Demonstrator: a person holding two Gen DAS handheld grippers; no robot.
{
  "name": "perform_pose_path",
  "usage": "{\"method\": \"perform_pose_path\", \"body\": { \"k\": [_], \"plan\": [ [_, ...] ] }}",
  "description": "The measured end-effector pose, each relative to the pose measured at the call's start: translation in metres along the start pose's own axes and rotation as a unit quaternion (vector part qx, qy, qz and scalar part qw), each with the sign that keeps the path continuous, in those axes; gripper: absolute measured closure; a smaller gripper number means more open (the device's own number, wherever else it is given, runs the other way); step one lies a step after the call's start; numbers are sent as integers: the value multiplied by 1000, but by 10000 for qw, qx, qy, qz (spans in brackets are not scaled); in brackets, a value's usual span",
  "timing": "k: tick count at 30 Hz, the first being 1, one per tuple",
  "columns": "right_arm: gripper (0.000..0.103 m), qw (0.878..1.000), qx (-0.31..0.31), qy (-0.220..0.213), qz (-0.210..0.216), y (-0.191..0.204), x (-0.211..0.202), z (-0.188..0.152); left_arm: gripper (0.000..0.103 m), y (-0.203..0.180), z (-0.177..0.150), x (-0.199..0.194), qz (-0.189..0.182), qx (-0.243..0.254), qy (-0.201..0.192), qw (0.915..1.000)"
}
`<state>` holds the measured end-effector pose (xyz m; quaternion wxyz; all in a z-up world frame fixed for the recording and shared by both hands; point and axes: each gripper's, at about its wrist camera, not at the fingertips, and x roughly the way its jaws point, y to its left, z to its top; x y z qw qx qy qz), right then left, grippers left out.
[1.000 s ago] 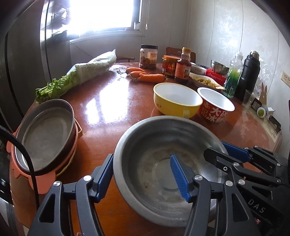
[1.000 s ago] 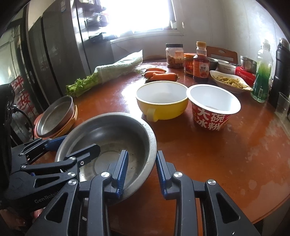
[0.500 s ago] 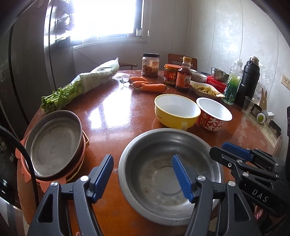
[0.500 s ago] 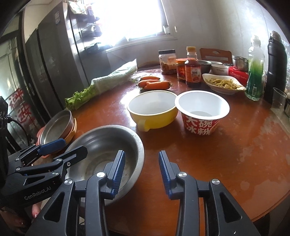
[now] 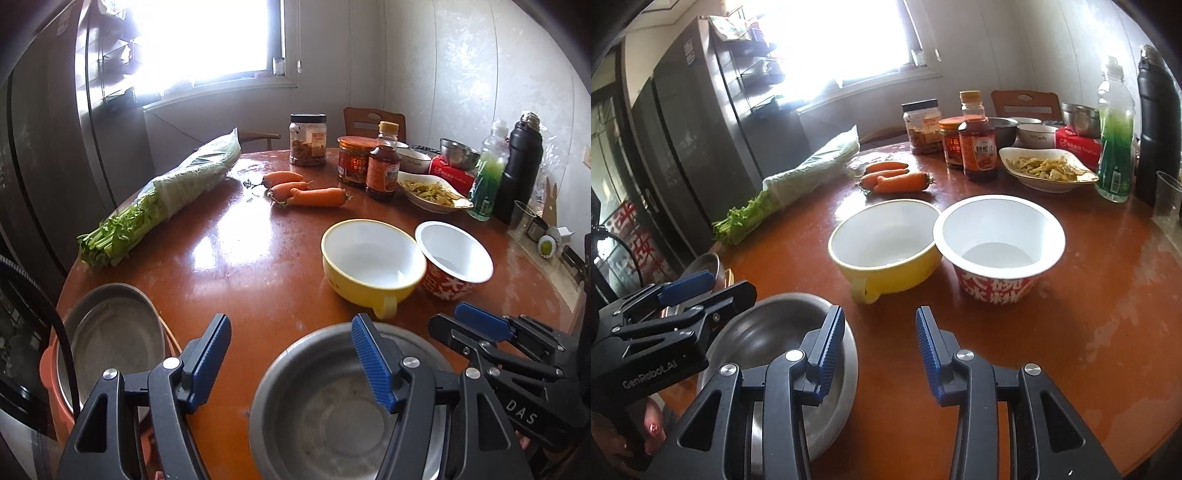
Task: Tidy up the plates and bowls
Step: 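Move both grippers to the rim of the yellow bowl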
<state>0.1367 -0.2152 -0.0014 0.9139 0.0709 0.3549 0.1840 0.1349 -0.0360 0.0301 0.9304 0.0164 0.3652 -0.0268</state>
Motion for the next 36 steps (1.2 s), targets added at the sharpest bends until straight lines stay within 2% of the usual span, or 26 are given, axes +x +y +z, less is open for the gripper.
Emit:
{"method": "perform_pose_path", "body": {
  "k": [10, 14, 31, 36],
  "plan": [
    [57, 9997, 158, 170, 24, -10, 24, 15, 35, -3, 20, 20, 72, 68, 151, 9998],
    [52, 9996, 190, 229, 11, -13, 32, 22, 35, -4, 27, 27, 77, 88, 182, 9998],
    [49, 9975, 578, 408, -43, -45, 64, 48, 35, -17, 51, 71, 149, 200, 514, 9984],
    [49, 9977, 472, 492, -42, -44, 73, 53, 35, -15, 57, 80, 164, 130, 546, 9983]
  ]
}}
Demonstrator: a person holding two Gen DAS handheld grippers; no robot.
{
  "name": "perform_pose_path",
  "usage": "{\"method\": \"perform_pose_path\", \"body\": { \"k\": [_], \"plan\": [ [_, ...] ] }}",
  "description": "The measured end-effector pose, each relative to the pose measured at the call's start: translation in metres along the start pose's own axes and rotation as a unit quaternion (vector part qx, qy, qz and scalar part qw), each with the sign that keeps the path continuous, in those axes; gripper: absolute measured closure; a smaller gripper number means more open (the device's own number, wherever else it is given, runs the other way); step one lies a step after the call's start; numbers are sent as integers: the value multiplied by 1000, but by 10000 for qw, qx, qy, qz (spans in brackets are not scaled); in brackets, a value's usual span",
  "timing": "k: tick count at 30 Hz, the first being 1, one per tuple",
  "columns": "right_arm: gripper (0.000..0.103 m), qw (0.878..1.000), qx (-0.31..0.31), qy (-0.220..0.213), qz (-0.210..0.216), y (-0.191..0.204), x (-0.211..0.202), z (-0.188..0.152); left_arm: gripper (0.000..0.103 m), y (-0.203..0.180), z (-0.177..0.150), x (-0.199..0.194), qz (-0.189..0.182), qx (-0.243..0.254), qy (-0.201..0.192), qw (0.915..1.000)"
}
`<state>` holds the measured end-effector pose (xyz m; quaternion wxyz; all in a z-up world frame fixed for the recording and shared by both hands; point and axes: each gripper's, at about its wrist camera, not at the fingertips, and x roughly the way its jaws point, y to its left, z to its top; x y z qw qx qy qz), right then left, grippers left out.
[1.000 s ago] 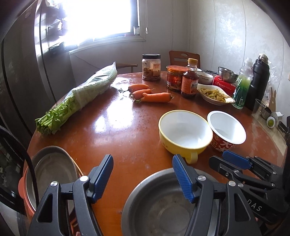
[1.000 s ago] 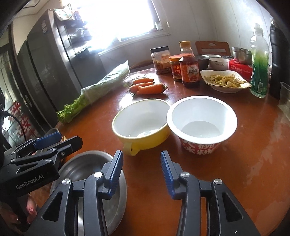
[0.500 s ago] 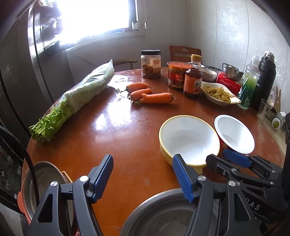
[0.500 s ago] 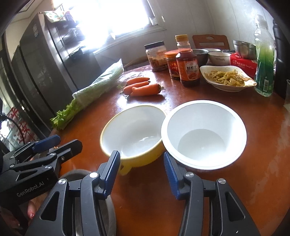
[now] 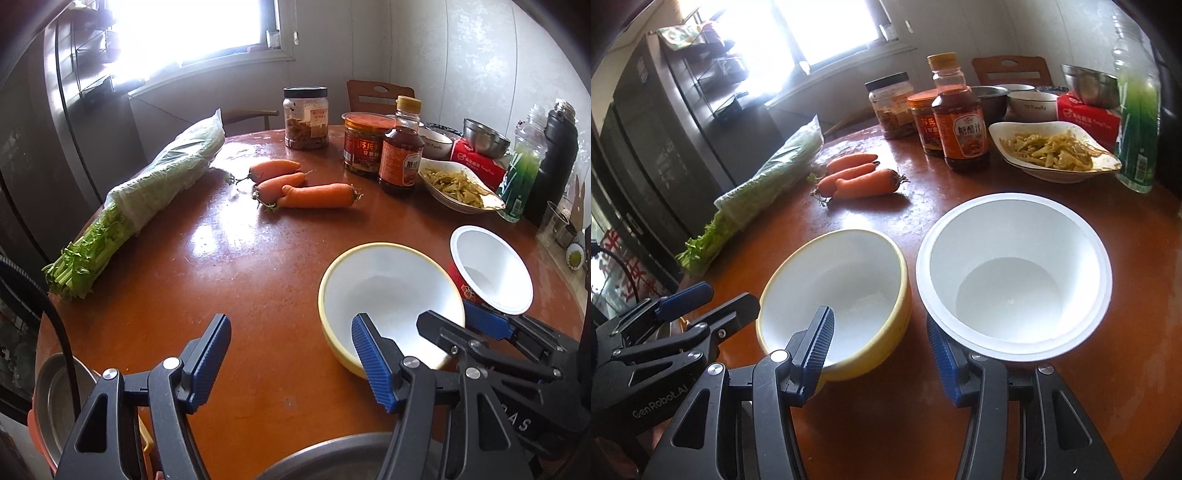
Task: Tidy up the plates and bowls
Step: 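Move both grippers to the rim of the yellow bowl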
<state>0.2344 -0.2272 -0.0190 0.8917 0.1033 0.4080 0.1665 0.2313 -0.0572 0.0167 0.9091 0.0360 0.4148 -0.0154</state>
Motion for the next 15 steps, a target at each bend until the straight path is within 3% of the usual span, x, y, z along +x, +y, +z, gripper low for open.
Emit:
{"method": "perform_pose_path", "body": {
  "k": [6, 14, 15],
  "plan": [
    [51, 9999, -106, 41, -15, 4, 6, 3, 35, 4, 5, 11, -62, -71, 151, 9998],
    [69, 9997, -235, 44, -47, 10, 11, 5, 36, 12, 5, 31, -410, -283, 612, 9969],
    [69, 9997, -253, 54, -27, 11, 12, 5, 39, 14, 4, 33, -409, -325, 661, 9964]
  ]
}}
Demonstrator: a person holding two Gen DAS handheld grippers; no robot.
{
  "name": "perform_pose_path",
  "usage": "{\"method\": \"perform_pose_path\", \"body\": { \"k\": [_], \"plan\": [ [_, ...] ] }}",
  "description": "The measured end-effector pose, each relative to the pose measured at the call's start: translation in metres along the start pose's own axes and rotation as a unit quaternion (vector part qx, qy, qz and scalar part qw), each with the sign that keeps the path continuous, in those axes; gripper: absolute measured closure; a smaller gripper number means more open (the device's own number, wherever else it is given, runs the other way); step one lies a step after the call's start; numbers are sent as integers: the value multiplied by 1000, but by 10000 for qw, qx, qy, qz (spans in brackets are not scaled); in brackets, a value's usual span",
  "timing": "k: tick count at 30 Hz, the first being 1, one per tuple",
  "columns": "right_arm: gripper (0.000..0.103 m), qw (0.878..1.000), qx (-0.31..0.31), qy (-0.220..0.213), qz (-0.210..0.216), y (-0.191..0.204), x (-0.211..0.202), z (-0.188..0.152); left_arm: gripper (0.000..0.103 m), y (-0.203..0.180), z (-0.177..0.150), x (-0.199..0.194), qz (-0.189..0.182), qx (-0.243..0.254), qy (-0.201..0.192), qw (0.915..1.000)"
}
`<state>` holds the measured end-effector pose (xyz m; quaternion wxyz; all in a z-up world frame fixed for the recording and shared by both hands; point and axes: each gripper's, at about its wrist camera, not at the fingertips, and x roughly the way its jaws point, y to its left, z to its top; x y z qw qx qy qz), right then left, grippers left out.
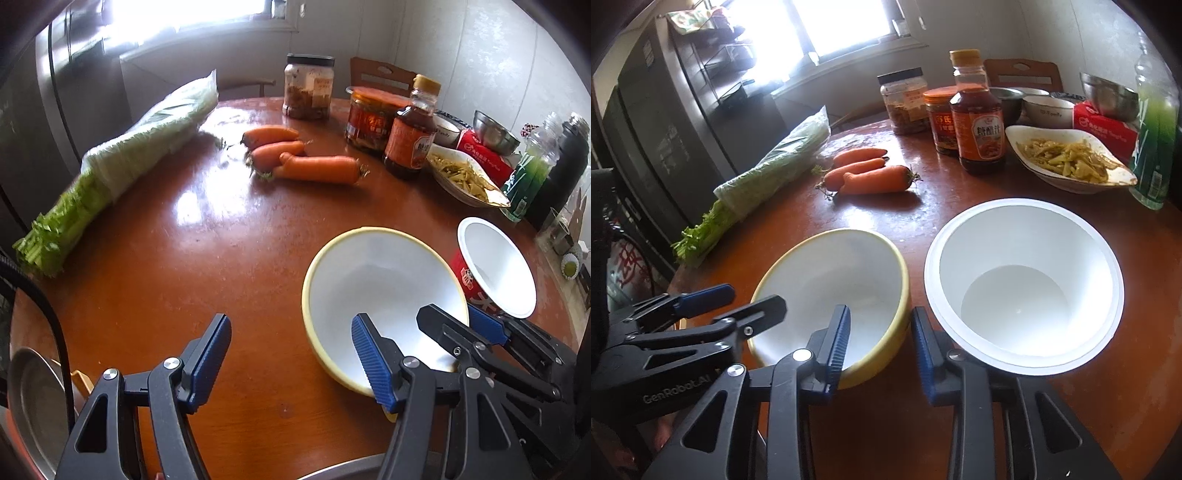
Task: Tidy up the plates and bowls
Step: 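Move both grippers to the rim of the yellow bowl, then grasp the yellow bowl rim with both grippers and lift it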
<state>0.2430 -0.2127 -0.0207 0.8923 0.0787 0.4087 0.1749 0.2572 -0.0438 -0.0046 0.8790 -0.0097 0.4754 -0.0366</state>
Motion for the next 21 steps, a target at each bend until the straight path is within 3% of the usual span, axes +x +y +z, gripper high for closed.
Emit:
{"method": "perform_pose_path", "body": {
  "k": [1, 5, 11, 21],
  "plan": [
    [70, 10000, -16, 13, 10, 1, 1, 0, 43, 2, -1, 2, -2, -35, 45, 10000],
    [72, 9999, -122, 40, 64, 9, 4, 1, 74, 1, -3, 8, -243, -12, 242, 9994],
    [74, 9988, -456, -154, 19, 30, -4, 7, 74, 5, 0, -19, -2, -11, -361, 9993],
    [74, 9937, -825, -763, 15, 61, -45, 17, 74, 11, -2, -74, 0, -57, -1015, 9948]
  ]
}}
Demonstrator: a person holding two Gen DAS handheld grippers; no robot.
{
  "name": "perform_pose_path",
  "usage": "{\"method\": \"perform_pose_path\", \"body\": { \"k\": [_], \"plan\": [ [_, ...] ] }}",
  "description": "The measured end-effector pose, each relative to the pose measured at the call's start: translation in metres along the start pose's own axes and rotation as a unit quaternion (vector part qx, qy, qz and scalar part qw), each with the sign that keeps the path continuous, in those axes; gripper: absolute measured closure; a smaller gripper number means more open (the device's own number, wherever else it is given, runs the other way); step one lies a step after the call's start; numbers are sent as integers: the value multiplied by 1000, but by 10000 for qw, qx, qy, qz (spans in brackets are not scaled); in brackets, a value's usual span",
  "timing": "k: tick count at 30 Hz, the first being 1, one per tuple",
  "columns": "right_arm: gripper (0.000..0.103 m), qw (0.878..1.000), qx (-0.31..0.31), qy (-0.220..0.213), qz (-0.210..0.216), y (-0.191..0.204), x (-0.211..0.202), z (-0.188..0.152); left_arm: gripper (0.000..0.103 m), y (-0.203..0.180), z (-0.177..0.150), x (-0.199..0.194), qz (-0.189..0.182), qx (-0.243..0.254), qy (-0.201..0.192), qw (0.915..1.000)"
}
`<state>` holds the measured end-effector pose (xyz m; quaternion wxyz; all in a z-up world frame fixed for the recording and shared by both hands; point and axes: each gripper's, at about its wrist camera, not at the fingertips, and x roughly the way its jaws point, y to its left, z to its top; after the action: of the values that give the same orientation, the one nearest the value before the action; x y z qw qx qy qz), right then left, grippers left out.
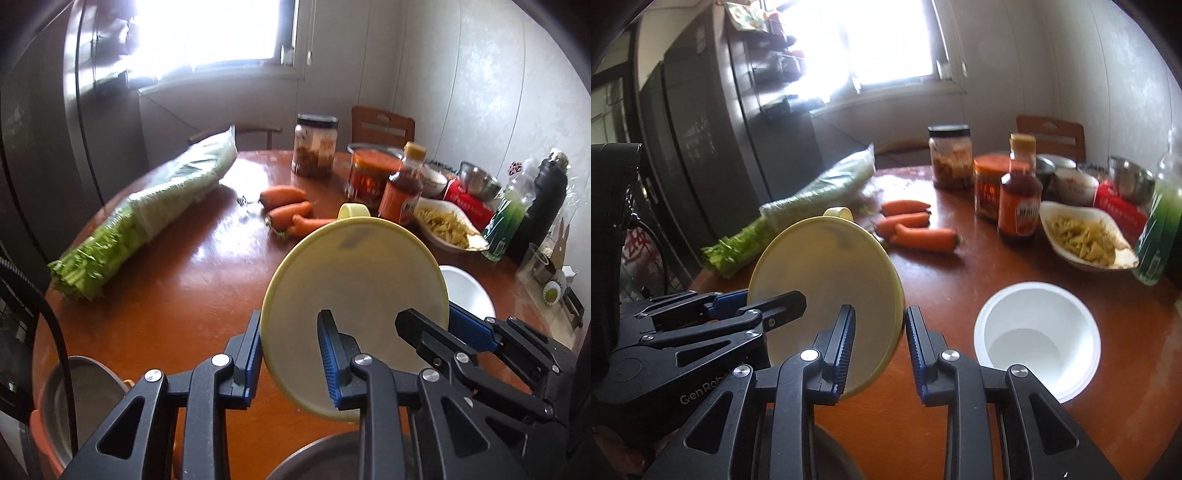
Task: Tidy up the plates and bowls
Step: 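Grasp the yellow bowl rim with both grippers and lift it, then lower the yellow bowl into the steel bowl with both grippers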
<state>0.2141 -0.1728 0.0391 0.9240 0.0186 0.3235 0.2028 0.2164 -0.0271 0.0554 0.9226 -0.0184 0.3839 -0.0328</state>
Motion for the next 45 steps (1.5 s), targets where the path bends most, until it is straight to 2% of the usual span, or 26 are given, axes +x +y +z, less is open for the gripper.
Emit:
{"method": "perform_pose_path", "body": {
  "k": [7, 14, 26, 45],
  "plan": [
    [74, 9997, -53, -230, 99, 16, -34, -8, 74, -1, -15, -44, 65, 63, -308, 9995],
    [74, 9994, -247, -246, -21, 33, -63, -33, 74, -1, -44, -69, -97, 2, -414, 9991],
    [74, 9989, -385, -173, -188, 47, -87, -75, 74, -5, -93, -78, -143, -15, -421, 9990],
    [74, 9985, -449, 92, -302, 49, -74, -100, 75, -8, -116, -63, -57, 104, -293, 9995]
  ]
}}
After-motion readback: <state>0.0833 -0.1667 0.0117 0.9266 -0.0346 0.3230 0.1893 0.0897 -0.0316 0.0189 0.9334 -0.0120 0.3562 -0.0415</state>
